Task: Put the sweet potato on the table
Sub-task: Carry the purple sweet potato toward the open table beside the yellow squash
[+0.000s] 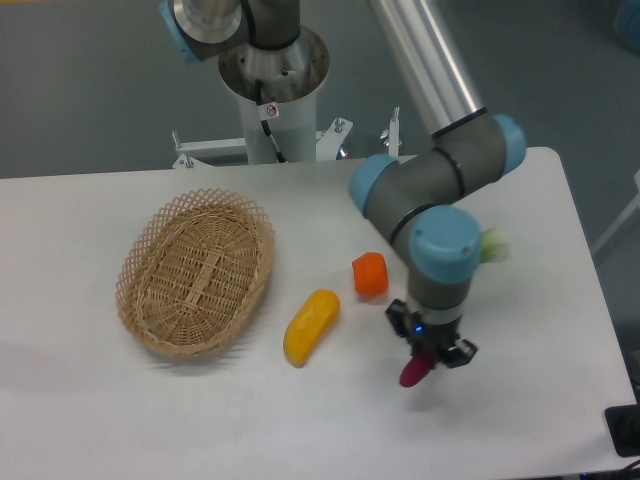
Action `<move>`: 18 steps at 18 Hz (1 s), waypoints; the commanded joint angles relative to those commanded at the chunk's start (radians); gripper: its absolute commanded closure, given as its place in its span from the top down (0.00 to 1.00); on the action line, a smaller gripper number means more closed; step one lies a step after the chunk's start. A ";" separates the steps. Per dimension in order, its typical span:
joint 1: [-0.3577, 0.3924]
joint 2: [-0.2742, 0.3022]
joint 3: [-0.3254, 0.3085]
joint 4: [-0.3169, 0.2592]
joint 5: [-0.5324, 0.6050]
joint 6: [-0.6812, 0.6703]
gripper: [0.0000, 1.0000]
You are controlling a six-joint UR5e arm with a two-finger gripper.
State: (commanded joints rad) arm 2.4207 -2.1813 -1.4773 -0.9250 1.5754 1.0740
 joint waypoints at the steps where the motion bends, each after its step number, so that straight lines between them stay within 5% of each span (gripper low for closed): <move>1: -0.011 -0.002 0.000 0.000 0.000 -0.014 0.06; 8: -0.063 -0.017 -0.001 0.005 -0.002 -0.048 0.24; 18: -0.063 -0.018 0.002 0.057 0.002 -0.042 1.00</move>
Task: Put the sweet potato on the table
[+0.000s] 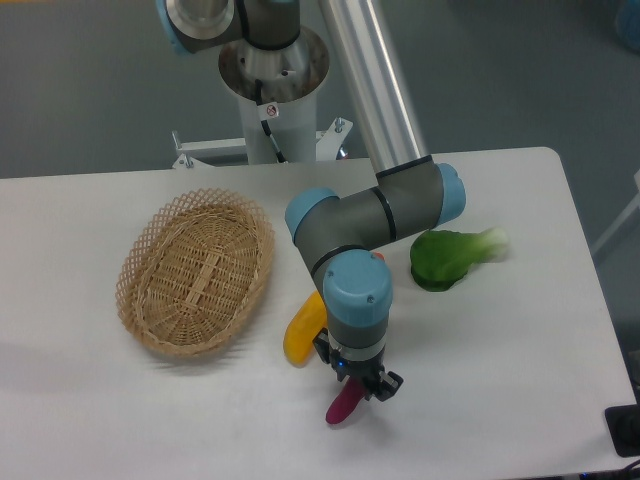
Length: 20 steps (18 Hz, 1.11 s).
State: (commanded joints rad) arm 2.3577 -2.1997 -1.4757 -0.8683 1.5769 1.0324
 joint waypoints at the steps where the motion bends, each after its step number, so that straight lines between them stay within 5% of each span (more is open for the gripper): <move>1: 0.000 0.003 0.000 0.002 0.000 0.003 1.00; 10: 0.064 0.055 0.002 -0.012 0.011 0.043 1.00; 20: 0.205 0.136 0.003 -0.110 0.005 0.227 1.00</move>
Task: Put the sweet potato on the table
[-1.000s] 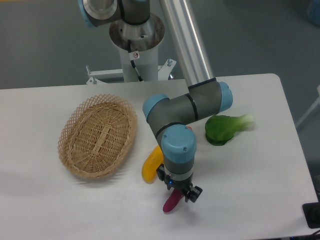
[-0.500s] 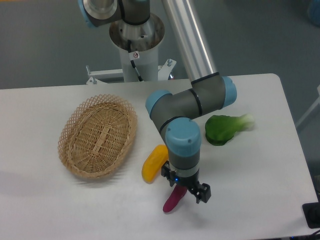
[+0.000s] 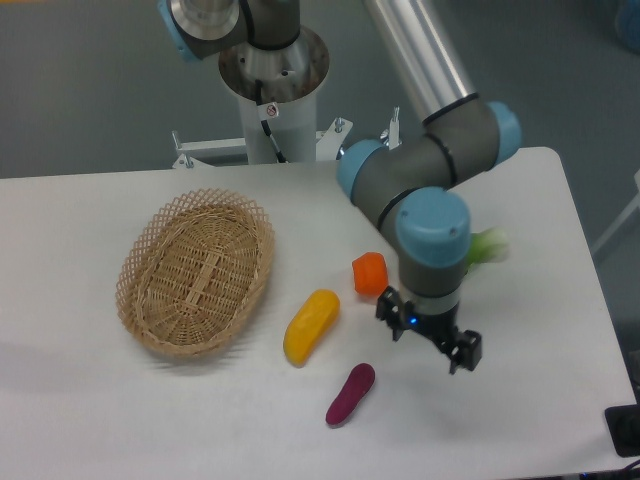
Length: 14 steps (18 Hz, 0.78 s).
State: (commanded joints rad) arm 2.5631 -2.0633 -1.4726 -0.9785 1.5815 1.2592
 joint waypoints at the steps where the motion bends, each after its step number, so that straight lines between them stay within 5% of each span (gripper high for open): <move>1: 0.011 0.005 0.002 -0.015 0.000 0.017 1.00; 6: 0.069 0.031 0.002 -0.077 0.002 0.109 1.00; 14: 0.160 0.040 -0.009 -0.078 -0.002 0.242 1.00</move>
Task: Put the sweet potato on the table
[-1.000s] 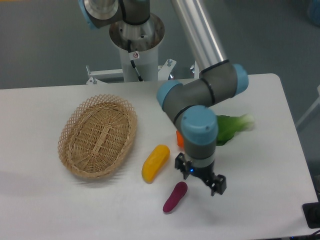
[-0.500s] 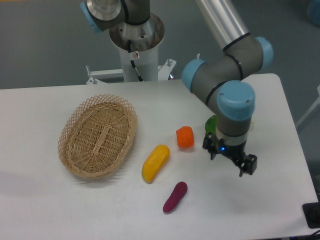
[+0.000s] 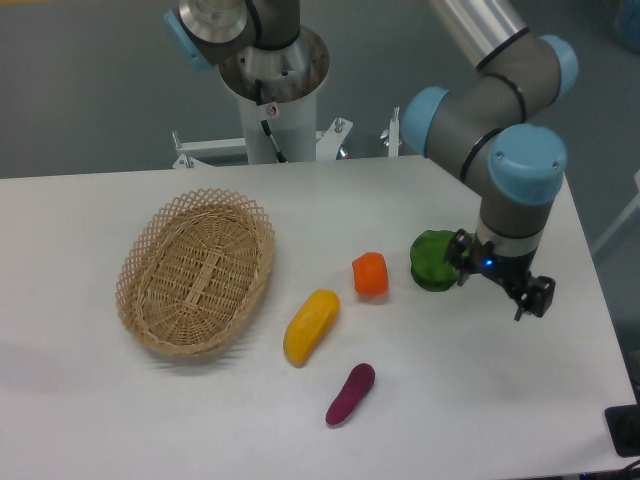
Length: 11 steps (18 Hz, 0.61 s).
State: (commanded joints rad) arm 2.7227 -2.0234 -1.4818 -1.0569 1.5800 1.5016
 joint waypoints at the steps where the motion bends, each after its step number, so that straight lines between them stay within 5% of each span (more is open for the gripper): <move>1: 0.011 0.003 -0.002 0.000 -0.002 0.018 1.00; 11: 0.031 0.000 -0.014 0.003 -0.005 0.052 1.00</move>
State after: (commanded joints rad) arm 2.7535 -2.0233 -1.4956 -1.0538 1.5754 1.5539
